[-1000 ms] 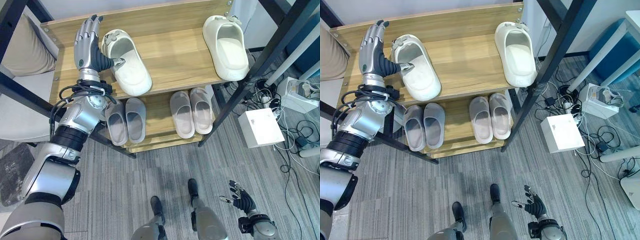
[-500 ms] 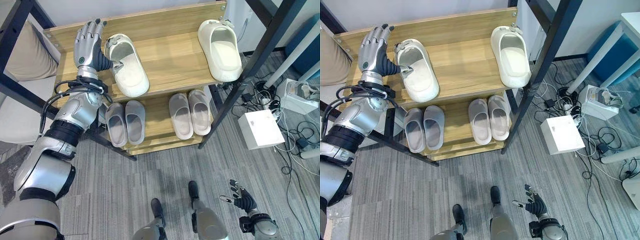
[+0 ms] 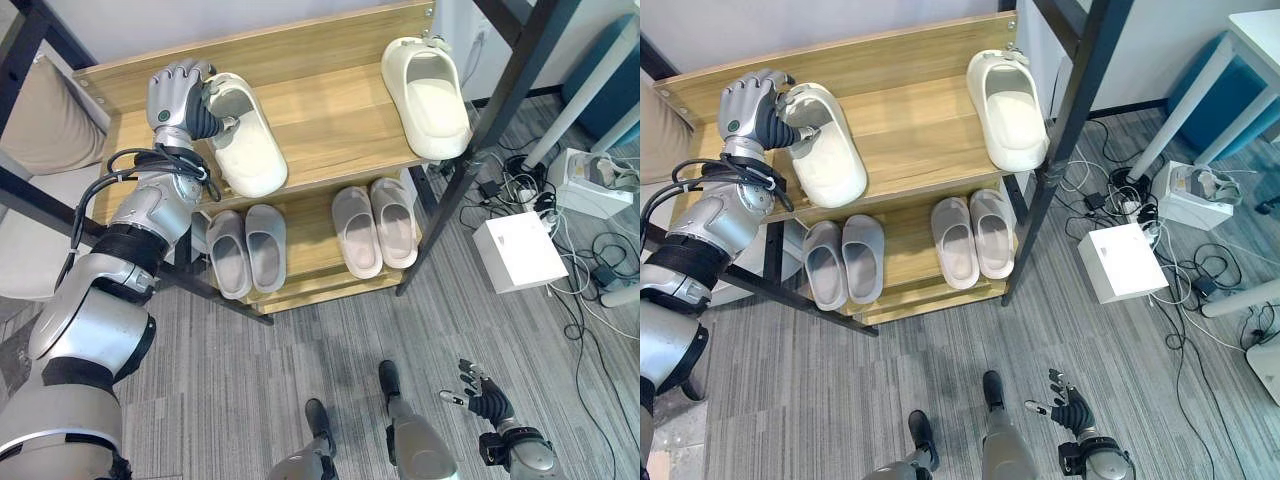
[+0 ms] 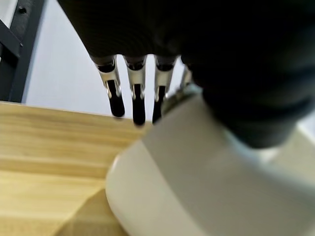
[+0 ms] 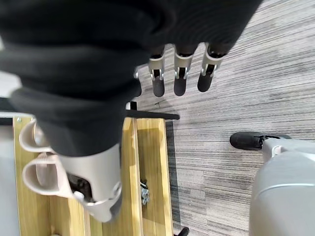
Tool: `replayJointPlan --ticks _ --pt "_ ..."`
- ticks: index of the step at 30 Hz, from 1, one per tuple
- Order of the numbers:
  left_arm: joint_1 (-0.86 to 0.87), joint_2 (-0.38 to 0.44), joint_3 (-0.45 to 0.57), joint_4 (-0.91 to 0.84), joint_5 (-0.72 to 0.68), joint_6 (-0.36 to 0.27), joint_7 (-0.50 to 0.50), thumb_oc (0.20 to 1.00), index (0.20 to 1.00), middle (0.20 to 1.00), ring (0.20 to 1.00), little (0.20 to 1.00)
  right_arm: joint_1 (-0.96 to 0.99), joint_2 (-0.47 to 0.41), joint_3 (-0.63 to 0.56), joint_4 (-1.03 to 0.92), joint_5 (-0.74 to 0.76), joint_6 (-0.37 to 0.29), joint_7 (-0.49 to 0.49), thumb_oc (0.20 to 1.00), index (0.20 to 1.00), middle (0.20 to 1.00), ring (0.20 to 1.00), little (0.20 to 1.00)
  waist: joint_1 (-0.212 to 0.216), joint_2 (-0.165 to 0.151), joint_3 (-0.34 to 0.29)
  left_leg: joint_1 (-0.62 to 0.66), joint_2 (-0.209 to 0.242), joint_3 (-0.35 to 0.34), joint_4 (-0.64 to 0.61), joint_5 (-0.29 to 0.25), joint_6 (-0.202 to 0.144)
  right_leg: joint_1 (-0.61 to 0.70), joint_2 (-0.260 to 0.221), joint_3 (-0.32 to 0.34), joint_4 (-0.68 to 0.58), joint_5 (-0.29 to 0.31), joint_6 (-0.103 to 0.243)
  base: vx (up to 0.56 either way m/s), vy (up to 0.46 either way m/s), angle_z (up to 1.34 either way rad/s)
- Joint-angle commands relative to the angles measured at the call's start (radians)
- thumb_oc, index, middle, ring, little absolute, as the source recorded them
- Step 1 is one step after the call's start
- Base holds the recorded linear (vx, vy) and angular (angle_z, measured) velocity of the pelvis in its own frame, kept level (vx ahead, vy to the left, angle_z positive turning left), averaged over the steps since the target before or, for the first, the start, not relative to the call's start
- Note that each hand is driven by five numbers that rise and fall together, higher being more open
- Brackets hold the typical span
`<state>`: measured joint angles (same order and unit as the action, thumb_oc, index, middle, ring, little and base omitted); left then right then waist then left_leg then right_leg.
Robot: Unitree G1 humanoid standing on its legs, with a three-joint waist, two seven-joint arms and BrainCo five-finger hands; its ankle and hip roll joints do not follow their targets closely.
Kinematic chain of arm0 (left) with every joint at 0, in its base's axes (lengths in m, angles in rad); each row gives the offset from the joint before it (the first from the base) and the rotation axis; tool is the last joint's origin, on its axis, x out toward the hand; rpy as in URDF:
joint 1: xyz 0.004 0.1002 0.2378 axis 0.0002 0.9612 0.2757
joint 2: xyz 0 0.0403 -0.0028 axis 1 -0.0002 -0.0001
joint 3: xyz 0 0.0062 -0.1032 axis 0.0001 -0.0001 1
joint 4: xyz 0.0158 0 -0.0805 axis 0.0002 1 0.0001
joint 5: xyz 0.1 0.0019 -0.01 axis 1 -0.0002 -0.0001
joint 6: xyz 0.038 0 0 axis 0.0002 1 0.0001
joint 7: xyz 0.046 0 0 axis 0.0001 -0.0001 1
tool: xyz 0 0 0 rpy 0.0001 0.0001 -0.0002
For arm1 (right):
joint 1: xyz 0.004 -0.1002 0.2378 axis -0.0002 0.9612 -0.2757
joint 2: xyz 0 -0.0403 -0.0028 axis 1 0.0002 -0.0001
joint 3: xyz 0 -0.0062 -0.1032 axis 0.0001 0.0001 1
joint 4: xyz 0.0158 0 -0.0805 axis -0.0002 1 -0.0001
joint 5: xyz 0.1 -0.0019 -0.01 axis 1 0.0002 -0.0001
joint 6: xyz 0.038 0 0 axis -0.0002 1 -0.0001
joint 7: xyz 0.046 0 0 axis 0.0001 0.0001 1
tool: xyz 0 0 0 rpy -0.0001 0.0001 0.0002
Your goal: Arrange the slippers neatly on the shoe rack.
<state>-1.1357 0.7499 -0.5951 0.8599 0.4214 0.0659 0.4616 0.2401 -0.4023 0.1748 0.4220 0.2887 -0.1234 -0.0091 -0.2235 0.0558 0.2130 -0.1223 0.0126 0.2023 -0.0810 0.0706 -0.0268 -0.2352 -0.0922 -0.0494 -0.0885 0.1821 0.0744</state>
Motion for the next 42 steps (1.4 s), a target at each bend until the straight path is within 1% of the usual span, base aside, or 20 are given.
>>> replayJointPlan --ticks 1,4,8,12,14,15,16,20,22,24,28,32,34,35,36,38,39,42 --pt "-0.128 0.022 -0.016 0.137 0.041 0.021 -0.029 0.2 0.2 0.2 0.2 0.2 0.01 -0.061 -0.039 -0.066 0.043 -0.033 0.005 1.0 1.0 1.0 1.0 1.0 -0.023 -0.013 0.005 0.036 0.014 -0.075 -0.006 -0.045 -0.037 0.07 -0.001 -0.01 0.001 -0.086 0.082 0.0 0.0 0.0" --pt "-0.129 0.025 -0.021 0.161 0.039 0.021 -0.033 0.2 0.2 0.2 0.2 0.2 0.01 -0.061 -0.041 -0.069 0.051 -0.037 0.008 1.0 1.0 1.0 1.0 1.0 -0.025 -0.017 0.008 0.032 0.016 -0.069 -0.006 -0.044 -0.038 0.063 0.001 -0.005 0.001 -0.083 0.082 0.0 -0.008 -0.04" --pt "-0.118 0.027 -0.017 0.146 0.05 0.022 -0.034 0.2 0.2 0.2 0.2 0.2 0.014 -0.056 -0.044 -0.067 0.054 -0.037 0.005 1.0 1.0 1.0 1.0 1.0 -0.024 -0.019 0.011 0.029 0.019 -0.068 -0.006 -0.043 -0.04 0.059 0.002 -0.005 0.001 -0.082 0.082 0.01 -0.015 -0.05" --pt "-0.089 0.01 -0.011 -0.003 0.1 0.013 -0.028 0.2 0.2 0.2 0.2 0.2 0.018 -0.053 -0.044 -0.066 0.048 -0.041 0.008 1.0 1.0 1.0 1.0 1.0 -0.017 -0.02 0.011 0.032 0.018 -0.076 -0.006 -0.045 -0.041 0.069 0.003 -0.014 0.001 -0.09 0.079 0.0 -0.004 -0.01" --pt "-0.058 -0.03 0.006 -0.116 0.132 -0.001 -0.027 0.2 0.2 0.2 0.2 0.2 0.011 -0.05 -0.039 -0.057 0.041 -0.04 0.007 1.0 1.0 1.0 1.0 1.0 -0.012 -0.017 0.01 0.04 0.016 -0.088 -0.006 -0.048 -0.041 0.085 0.002 -0.025 0.001 -0.099 0.076 0.01 -0.009 0.02" --pt "-0.054 -0.041 0.009 -0.141 0.14 -0.001 -0.032 0.2 0.2 0.2 0.2 0.2 0.009 -0.051 -0.039 -0.058 0.04 -0.038 0.007 1.0 1.0 1.0 1.0 1.0 -0.012 -0.014 0.008 0.043 0.015 -0.09 -0.006 -0.048 -0.041 0.089 0.002 -0.028 0.001 -0.101 0.076 0.01 -0.011 0.14" --pt "-0.047 -0.063 0.014 -0.151 0.141 -0.005 -0.033 0.2 0.2 0.2 0.2 0.2 0.007 -0.051 -0.038 -0.057 0.037 -0.036 0.007 1.0 1.0 1.0 1.0 1.0 -0.014 -0.013 0.005 0.048 0.016 -0.09 -0.006 -0.049 -0.042 0.094 0.002 -0.029 0.001 -0.103 0.075 0.01 -0.001 0.22" --pt "-0.062 -0.101 0.004 -0.182 0.153 -0.011 -0.038 0.2 0.2 0.2 0.2 0.2 0.005 -0.063 -0.04 -0.061 0.037 -0.031 0.009 1.0 1.0 1.0 1.0 1.0 -0.019 -0.004 -0.002 0.062 0.018 -0.086 -0.006 -0.053 -0.042 0.109 0.003 -0.028 0.001 -0.107 0.073 0.0 -0.004 0.02" --pt "-0.069 -0.117 -0.003 -0.17 0.153 -0.011 -0.038 0.2 0.2 0.2 0.2 0.2 0.006 -0.064 -0.04 -0.06 0.038 -0.03 0.008 1.0 1.0 1.0 1.0 1.0 -0.025 0.0 -0.006 0.069 0.018 -0.079 -0.006 -0.056 -0.043 0.113 0.004 -0.024 0.001 -0.108 0.073 0.0 -0.005 -0.02" --pt "-0.083 -0.14 -0.016 -0.122 0.147 -0.006 -0.04 0.2 0.2 0.2 0.2 0.2 0.01 -0.077 -0.052 -0.061 0.04 -0.029 0.003 1.0 1.0 1.0 1.0 1.0 -0.046 0.007 -0.013 0.079 0.021 -0.06 -0.006 -0.059 -0.043 0.109 0.009 -0.001 0.001 -0.105 0.072 0.01 -0.013 -0.05" --pt "-0.101 -0.147 -0.027 -0.021 0.121 -0.001 -0.043 0.2 0.2 0.2 0.2 0.2 0.018 -0.09 -0.072 -0.064 0.047 -0.032 -0.002 1.0 1.0 1.0 1.0 1.0 -0.068 0.011 -0.017 0.086 0.03 -0.025 -0.006 -0.06 -0.046 0.099 0.017 0.026 0.001 -0.1 0.071 0.0 -0.016 -0.28" --pt "-0.115 -0.158 -0.028 0.04 0.11 0.007 -0.041 0.2 0.2 0.2 0.2 0.2 0.028 -0.092 -0.092 -0.058 0.054 -0.035 -0.007 1.0 1.0 1.0 1.0 1.0 -0.089 0.013 -0.024 0.088 0.035 -0.004 -0.006 -0.061 -0.049 0.087 0.025 0.048 0.001 -0.096 0.07 0.01 -0.03 -0.26" --pt "-0.126 -0.171 -0.029 0.08 0.114 0.02 -0.03 0.2 0.2 0.2 0.2 0.2 0.027 -0.096 -0.096 -0.056 0.067 -0.038 -0.009 1.0 1.0 1.0 1.0 1.0 -0.101 0.012 -0.023 0.088 0.038 0.006 -0.006 -0.06 -0.05 0.08 0.027 0.054 0.001 -0.094 0.071 0.01 -0.024 -0.18" --pt "-0.127 -0.172 -0.03 0.081 0.113 0.019 -0.029 0.2 0.2 0.2 0.2 0.2 0.026 -0.096 -0.097 -0.056 0.067 -0.038 -0.009 1.0 1.0 1.0 1.0 1.0 -0.1 0.012 -0.023 0.088 0.038 0.007 -0.006 -0.06 -0.05 0.08 0.027 0.055 0.001 -0.093 0.071 0.01 -0.023 -0.15" --pt "-0.142 -0.179 -0.037 0.128 0.114 0.031 -0.022 0.2 0.2 0.2 0.2 0.2 0.026 -0.1 -0.098 -0.055 0.079 -0.043 -0.009 1.0 1.0 1.0 1.0 1.0 -0.11 0.012 -0.022 0.086 0.042 0.018 -0.006 -0.059 -0.053 0.071 0.03 0.062 0.001 -0.09 0.072 0.01 -0.022 -0.11" --pt "-0.147 -0.179 -0.034 0.14 0.115 0.037 -0.015 0.2 0.2 0.2 0.2 0.2 0.025 -0.102 -0.099 -0.055 0.082 -0.045 -0.01 1.0 1.0 1.0 1.0 1.0 -0.113 0.011 -0.022 0.085 0.043 0.023 -0.006 -0.059 -0.054 0.069 0.031 0.064 0.001 -0.089 0.072 0.01 -0.021 -0.15" --pt "-0.156 -0.18 -0.031 0.157 0.12 0.048 0.004 0.2 0.2 0.2 0.2 0.2 0.025 -0.101 -0.099 -0.056 0.088 -0.049 -0.011 1.0 1.0 1.0 1.0 1.0 -0.119 0.01 -0.021 0.084 0.045 0.028 -0.006 -0.06 -0.055 0.064 0.035 0.069 0.001 -0.088 0.073 0.03 -0.03 -0.18" --pt "-0.153 -0.155 -0.024 0.175 0.145 0.07 0.035 0.2 0.2 0.2 0.2 0.2 0.029 -0.104 -0.1 -0.066 0.095 -0.063 -0.016 1.0 1.0 1.0 1.0 1.0 -0.129 0.004 -0.018 0.083 0.05 0.044 -0.006 -0.06 -0.058 0.052 0.042 0.078 0.001 -0.086 0.075 0.04 -0.034 -0.17"
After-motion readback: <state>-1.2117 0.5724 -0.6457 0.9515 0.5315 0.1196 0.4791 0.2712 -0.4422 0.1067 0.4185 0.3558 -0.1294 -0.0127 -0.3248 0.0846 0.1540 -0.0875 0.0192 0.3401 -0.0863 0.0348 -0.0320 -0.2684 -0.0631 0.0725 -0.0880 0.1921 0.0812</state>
